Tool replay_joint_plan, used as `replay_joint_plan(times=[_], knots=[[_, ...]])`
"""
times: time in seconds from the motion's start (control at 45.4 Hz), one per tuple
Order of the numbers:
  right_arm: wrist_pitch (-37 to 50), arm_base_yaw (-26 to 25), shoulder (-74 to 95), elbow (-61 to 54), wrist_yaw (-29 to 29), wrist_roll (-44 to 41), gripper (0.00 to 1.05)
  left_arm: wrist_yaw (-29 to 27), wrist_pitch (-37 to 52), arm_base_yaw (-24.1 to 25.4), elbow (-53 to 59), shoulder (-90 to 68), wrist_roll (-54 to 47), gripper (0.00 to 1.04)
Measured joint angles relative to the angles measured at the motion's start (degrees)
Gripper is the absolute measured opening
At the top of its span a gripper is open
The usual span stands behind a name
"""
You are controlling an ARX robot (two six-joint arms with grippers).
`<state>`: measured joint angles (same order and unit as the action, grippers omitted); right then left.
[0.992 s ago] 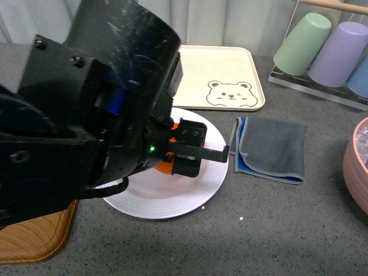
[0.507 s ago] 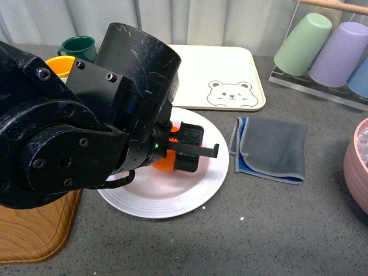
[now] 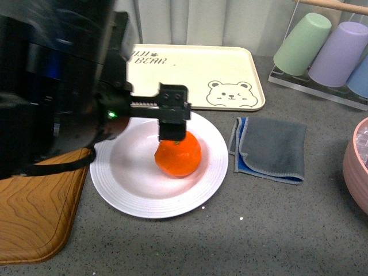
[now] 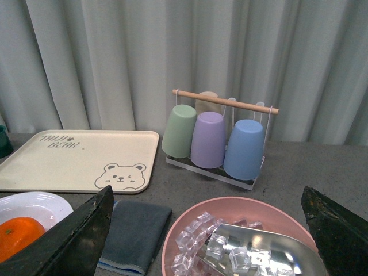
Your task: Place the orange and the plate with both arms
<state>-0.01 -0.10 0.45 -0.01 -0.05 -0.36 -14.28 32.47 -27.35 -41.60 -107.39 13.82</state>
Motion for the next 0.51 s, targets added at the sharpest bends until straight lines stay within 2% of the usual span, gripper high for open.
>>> replay_joint_plan(times=[0.066, 0.11, 0.176, 0.309, 0.397, 0.507], knots=[[0.0, 0.0, 0.0, 0.0, 0.0, 0.02, 0.95, -5.84, 11.89, 1.09, 4.39, -0.48, -3.06, 0.86], [0.0, 0.0, 0.0, 0.0, -0.09, 0.0, 0.95, -7.48, 18.21, 1.99, 7.21, -1.03, -5.57, 0.79], [0.0, 0.0, 0.0, 0.0, -0.02, 0.0, 0.95, -7.69, 25.05, 3.26, 11.19, -1.14, -7.48, 0.71], [0.0, 0.0, 0.0, 0.0, 0.0, 0.0, 0.95, -4.68, 42.91, 7.87, 21.24, 5.55, -11.54, 0.42], [0.0, 0.0, 0.0, 0.0, 0.0, 0.02, 0.95, -2.47, 46.69, 9.84, 24.96, 10.19, -12.33, 0.28], [0.0, 0.0, 0.0, 0.0, 0.0, 0.02, 0.95, 0.61, 44.96, 13.49, 31.82, 18.91, -12.83, 0.04]])
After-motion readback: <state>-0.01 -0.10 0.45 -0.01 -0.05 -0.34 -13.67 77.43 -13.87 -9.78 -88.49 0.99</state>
